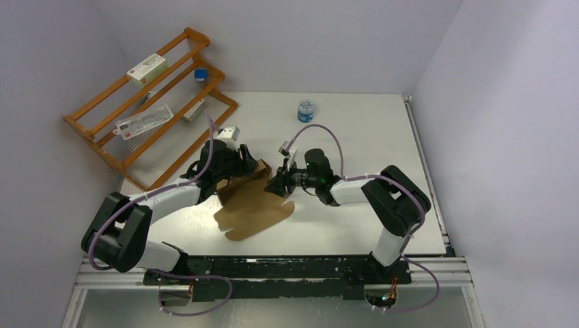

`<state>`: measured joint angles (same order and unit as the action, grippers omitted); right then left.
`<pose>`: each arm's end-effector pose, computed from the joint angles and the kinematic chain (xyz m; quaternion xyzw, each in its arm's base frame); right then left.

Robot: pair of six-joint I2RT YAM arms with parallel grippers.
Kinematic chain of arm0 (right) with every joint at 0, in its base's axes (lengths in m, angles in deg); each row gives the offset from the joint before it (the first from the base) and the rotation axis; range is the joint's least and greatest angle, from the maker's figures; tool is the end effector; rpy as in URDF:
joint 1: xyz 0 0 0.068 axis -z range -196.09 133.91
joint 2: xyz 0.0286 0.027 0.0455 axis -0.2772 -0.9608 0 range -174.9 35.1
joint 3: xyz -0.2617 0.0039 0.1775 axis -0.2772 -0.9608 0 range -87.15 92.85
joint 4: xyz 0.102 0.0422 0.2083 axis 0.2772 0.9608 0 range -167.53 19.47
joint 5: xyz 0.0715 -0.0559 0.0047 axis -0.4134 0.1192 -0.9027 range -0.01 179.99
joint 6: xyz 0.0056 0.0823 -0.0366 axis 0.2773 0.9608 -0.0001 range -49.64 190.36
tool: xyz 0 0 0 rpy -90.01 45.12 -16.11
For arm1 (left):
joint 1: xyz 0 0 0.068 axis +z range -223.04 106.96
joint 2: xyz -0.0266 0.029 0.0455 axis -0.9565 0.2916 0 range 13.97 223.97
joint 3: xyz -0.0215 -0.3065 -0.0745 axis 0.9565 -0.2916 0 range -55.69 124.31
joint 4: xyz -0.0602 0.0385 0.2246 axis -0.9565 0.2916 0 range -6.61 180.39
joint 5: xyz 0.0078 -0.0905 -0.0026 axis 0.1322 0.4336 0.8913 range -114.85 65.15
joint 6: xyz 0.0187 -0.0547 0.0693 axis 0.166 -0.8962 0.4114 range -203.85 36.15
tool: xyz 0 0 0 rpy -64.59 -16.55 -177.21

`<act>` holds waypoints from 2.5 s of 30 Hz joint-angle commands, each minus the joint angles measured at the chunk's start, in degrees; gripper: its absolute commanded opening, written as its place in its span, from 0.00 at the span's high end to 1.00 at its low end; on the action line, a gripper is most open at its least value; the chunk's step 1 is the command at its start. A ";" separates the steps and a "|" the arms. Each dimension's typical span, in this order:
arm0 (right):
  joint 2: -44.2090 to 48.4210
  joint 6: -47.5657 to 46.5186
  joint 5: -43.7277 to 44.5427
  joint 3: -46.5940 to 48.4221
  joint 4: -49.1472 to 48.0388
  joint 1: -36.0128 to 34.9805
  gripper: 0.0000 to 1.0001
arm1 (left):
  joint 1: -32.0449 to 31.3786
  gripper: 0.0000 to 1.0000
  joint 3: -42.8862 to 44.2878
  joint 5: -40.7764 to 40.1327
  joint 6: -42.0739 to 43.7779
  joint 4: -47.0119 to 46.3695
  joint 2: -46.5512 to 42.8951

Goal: Fold the paper box

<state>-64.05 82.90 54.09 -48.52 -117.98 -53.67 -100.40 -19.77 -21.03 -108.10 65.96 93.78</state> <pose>0.2558 0.2565 0.2107 -0.3415 0.7228 0.4597 0.3869 0.2656 -0.1434 0.2410 0.0405 0.8489 -0.2544 0.4614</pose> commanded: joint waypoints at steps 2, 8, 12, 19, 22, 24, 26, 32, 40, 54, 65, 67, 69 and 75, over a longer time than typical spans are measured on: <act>-2.60 -2.97 1.64 4.42 0.46 -2.87 0.56 | 0.20 0.40 -1.29 4.03 -0.28 -0.44 -0.76; -2.50 -5.73 3.33 6.26 4.09 -3.02 0.56 | 0.20 0.40 -1.31 3.69 0.42 0.33 -0.98; 0.61 -8.51 4.55 6.38 9.25 -3.01 0.55 | 0.20 0.40 -1.40 3.07 0.97 0.44 -1.06; 8.55 -15.36 9.62 8.63 25.42 -2.94 0.52 | 0.23 0.40 -1.03 2.18 1.84 1.12 -1.06; 12.21 -16.32 13.29 9.44 29.60 -2.70 0.51 | 0.20 0.40 -1.03 1.71 2.16 1.25 -1.16; 13.23 -17.11 14.59 10.91 33.17 -2.09 0.49 | 0.24 0.40 -0.94 1.48 2.27 1.47 -1.23; 13.23 -18.21 16.16 12.04 34.93 -0.86 0.49 | 0.20 0.40 -0.99 1.52 2.20 1.41 -1.45; 11.99 -21.13 14.10 12.78 34.84 6.54 0.50 | 0.27 0.40 -0.78 2.07 2.36 1.55 -1.63; 4.67 -24.94 10.24 16.43 29.75 13.35 0.51 | 0.20 0.40 -0.72 2.38 2.37 1.34 -1.58; -8.03 -32.40 -9.08 21.07 28.29 12.16 0.49 | 0.22 0.40 -1.11 2.64 1.85 0.77 -1.48; -6.73 -33.38 -13.39 16.07 26.47 9.22 0.47 | 0.24 0.40 -1.66 3.61 1.04 0.21 -1.17; -6.75 -32.71 -13.26 15.70 25.80 8.77 0.46 | 0.25 0.40 -1.94 3.80 0.87 -0.08 -1.46; -6.55 -31.80 -12.58 15.09 24.19 8.22 0.46 | 0.20 0.40 -2.06 4.25 0.78 -0.34 -1.44; -7.13 -31.62 -11.07 14.96 21.48 5.91 0.46 | 0.20 0.40 -2.14 5.67 0.40 -1.25 -0.55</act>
<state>-71.83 51.47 42.74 -33.63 -93.21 -46.00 -100.35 -20.75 -18.10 -107.21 65.56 92.93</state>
